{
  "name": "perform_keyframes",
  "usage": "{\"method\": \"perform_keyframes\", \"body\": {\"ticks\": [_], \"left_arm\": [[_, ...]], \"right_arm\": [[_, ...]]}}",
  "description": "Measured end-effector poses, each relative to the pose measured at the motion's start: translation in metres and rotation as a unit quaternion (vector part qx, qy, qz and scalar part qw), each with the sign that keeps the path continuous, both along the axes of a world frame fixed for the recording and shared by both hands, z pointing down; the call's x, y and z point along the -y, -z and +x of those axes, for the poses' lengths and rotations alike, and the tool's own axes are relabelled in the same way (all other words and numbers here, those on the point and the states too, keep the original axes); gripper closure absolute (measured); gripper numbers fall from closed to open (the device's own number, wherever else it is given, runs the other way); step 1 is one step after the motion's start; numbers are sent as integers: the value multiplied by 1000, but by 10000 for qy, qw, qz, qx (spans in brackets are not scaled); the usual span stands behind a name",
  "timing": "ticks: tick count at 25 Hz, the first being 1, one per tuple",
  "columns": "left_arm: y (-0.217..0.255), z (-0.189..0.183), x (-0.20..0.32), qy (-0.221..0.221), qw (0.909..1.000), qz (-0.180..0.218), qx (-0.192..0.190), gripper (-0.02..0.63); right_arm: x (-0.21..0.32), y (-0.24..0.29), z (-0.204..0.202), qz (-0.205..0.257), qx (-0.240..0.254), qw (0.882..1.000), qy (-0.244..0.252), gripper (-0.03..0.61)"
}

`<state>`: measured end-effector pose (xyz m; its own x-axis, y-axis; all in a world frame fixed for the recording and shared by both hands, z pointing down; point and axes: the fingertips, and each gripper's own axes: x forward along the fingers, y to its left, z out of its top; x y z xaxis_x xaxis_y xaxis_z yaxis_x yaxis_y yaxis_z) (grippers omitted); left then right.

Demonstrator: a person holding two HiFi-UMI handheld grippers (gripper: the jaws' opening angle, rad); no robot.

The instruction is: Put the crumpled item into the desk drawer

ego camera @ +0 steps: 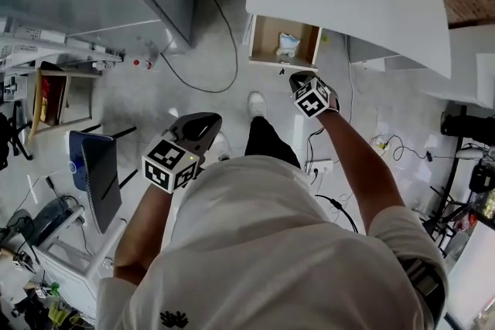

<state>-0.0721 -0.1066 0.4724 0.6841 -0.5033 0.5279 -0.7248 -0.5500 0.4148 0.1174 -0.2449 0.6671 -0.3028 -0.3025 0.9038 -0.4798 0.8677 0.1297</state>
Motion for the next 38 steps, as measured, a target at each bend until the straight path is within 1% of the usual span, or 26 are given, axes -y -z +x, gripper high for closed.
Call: {"method": "perform_keyframes", "body": {"ticks": [5,11,15,21,27,31,38], "left_arm": [[13,-10,-20,-147,9997,161,-48,583],[21,-24,-44,-152,9995,255,-92,581],[27,-26,-56,-213,9993,303,-48,581],[36,-28,-82,-343,9987,378,-34,581],[38,-34,-104,-363,9984,443,-20,581],[37,-37,-118,-341,9985,435,-35,581],[31,-42,-132,-303,9986,437,-61,581]], "right_arm": [[-43,30,-12,43,277,9993,-251,549],[-91,65,-29,5,691,9961,-549,549],[-117,91,-41,11,972,9931,-651,549],[-164,116,-59,11,1202,9906,-649,549],[-204,136,-82,5,1566,9858,-608,549],[-220,143,-90,65,1666,9846,-530,549],[-240,146,-96,9,1731,9835,-518,549]]}}
